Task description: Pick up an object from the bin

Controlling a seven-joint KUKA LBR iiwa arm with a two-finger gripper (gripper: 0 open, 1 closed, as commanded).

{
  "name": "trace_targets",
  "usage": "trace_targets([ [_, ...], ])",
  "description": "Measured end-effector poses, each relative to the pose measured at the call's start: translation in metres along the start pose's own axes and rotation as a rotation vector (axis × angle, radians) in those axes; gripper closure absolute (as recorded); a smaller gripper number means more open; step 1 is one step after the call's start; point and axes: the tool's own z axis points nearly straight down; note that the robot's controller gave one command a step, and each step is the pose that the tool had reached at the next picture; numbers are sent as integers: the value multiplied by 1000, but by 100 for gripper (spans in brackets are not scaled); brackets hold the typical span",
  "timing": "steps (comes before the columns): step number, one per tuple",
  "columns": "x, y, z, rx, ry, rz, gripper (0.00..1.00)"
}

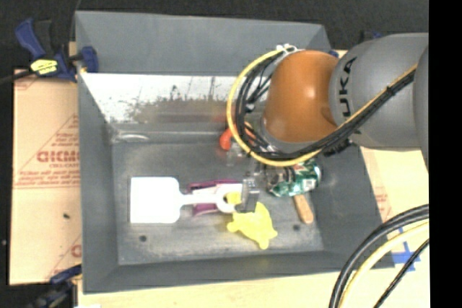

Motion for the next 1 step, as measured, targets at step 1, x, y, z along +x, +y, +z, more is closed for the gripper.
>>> trace_targets([
  [1, 0, 0, 0, 0, 0, 0, 0],
])
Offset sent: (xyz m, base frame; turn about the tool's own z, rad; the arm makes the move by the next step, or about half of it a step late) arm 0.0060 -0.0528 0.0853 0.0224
